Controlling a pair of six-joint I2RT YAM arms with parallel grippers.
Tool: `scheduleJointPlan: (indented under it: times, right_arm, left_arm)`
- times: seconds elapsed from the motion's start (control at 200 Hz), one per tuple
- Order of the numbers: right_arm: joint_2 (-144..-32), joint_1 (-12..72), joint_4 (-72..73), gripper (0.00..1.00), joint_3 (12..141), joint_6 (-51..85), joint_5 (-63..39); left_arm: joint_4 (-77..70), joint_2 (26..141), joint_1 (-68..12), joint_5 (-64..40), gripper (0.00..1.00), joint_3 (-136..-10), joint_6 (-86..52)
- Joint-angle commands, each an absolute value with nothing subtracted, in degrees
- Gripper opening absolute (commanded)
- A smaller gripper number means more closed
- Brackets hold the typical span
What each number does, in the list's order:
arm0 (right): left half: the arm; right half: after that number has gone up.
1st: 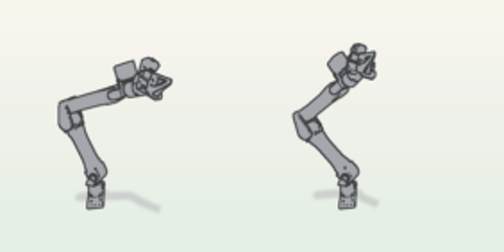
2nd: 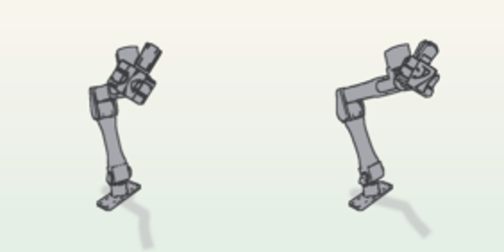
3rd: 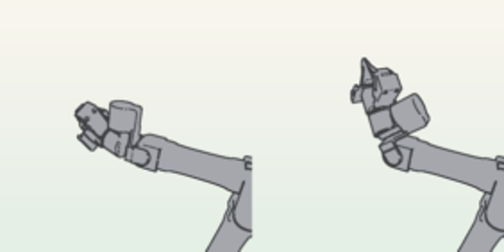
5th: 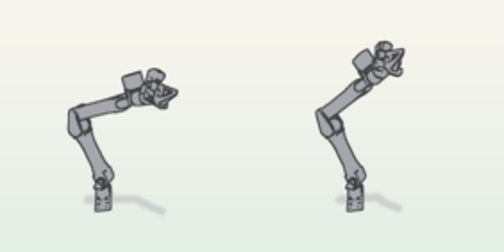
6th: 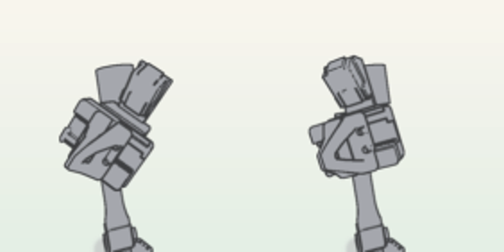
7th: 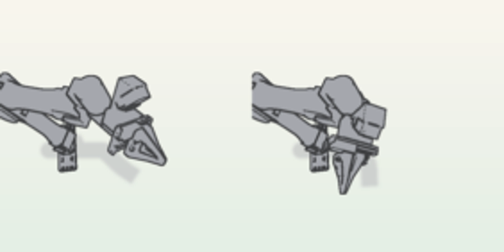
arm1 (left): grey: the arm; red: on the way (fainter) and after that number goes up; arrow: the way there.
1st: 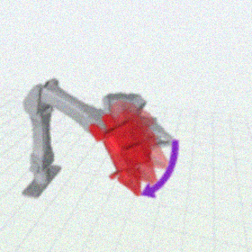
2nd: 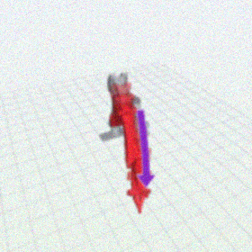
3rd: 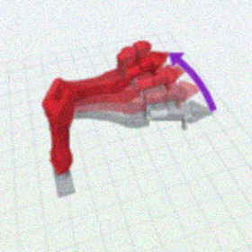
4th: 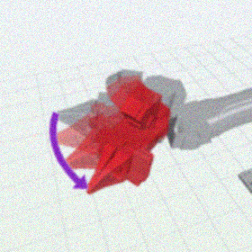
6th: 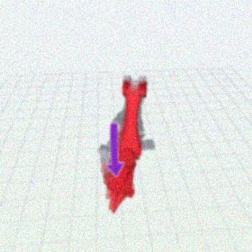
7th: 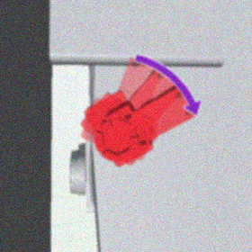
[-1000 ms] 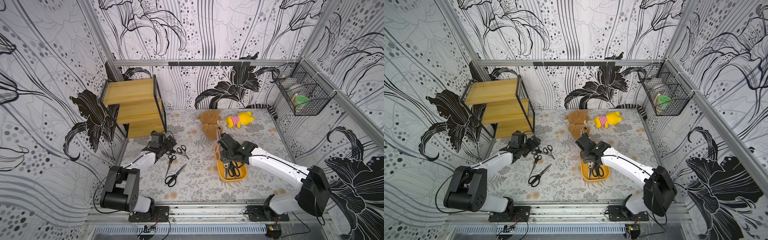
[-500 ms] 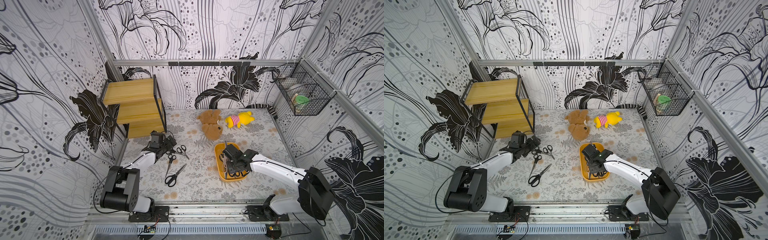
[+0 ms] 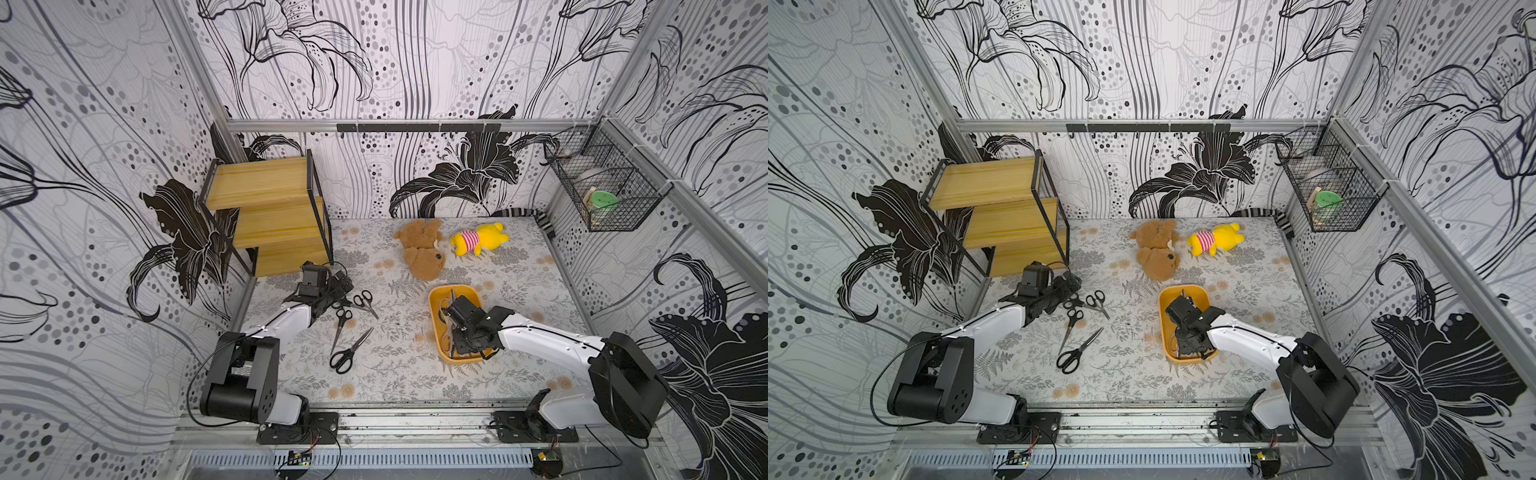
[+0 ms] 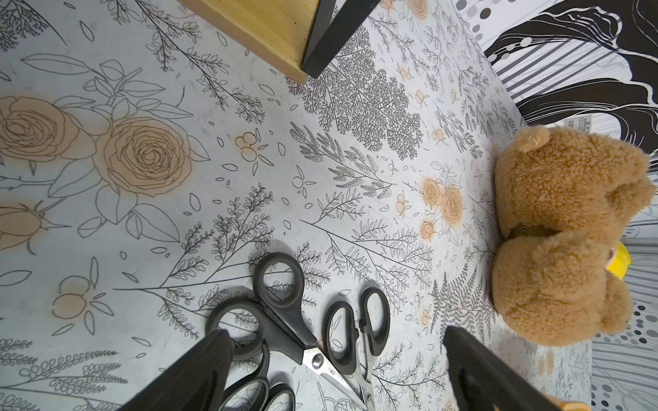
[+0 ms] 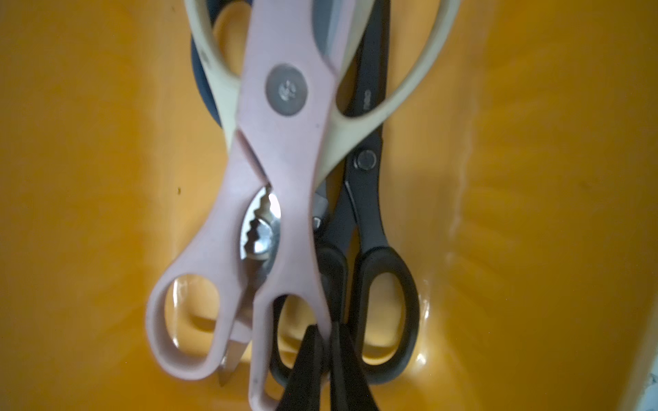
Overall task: Put the scissors into the storage box
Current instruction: Place the scissors in the storage box.
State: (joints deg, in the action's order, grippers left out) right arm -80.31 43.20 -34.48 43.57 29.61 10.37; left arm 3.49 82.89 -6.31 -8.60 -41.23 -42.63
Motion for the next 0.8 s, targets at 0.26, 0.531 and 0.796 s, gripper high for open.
scheduleJointPlan:
  times: [0.26,0.531,0.796]
  right_arm:
    - [-79.37,43.07,-37.43,0.31,47.71,30.71,11.75]
    - [-83.14,43.15,-38.34,0.36,59.88,28.02,11.44]
    - [-95.07,43.39,-30.17,0.37,73.05,24.72,7.7]
  left_arm:
    - [2.45,83.67,-6.15,-8.88,0.97,-41.62,-41.81]
    - [2.48,83.85,-6.15,-8.95,0.97,-41.73,-41.86]
    - [2.55,83.93,-6.15,-9.0,0.97,-41.75,-42.09]
